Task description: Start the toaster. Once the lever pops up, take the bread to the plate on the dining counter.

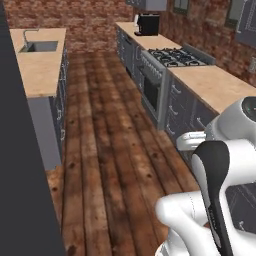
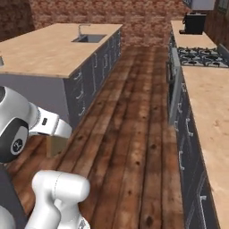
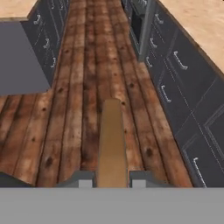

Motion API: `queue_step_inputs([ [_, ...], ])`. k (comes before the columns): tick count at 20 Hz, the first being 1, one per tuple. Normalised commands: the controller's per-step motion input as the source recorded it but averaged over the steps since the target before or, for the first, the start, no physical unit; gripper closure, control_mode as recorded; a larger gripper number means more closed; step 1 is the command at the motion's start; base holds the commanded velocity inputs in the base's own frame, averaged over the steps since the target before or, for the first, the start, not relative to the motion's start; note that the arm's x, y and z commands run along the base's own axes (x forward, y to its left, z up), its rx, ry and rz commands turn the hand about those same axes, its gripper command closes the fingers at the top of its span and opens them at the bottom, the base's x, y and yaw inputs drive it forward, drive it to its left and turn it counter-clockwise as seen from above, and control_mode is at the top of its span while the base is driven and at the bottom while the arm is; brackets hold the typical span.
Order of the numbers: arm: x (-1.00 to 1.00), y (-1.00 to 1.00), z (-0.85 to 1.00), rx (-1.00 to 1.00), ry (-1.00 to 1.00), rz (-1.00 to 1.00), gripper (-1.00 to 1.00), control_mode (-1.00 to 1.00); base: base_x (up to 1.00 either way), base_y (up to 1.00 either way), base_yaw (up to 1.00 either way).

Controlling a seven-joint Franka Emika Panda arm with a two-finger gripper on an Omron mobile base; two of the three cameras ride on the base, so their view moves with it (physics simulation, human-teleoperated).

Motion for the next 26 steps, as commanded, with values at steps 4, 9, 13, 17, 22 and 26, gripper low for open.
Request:
queue_step_inputs([
  [4, 0.00, 0.00, 0.00, 0.00, 0.00, 0.00, 1.00, 1.00, 0.83, -0.24, 0.09],
  [9, 0.00, 0.00, 0.00, 0.00, 0.00, 0.00, 1.00, 1.00, 0.98, -0.15, 0.06],
  [13, 0.00, 0.00, 0.00, 0.00, 0.00, 0.00, 1.00, 1.00, 1.00, 0.00, 0.27],
  [17, 0.00, 0.00, 0.00, 0.00, 0.00, 0.00, 1.00, 1.00, 1.00, -0.02, 0.65],
  [22, 0.00, 0.00, 0.00, 0.00, 0.00, 0.00, 1.00, 1.00, 1.00, -0.04, 0.74],
  [26, 0.00, 0.00, 0.00, 0.00, 0.00, 0.00, 1.00, 1.00, 1.00, -0.02, 0.74],
])
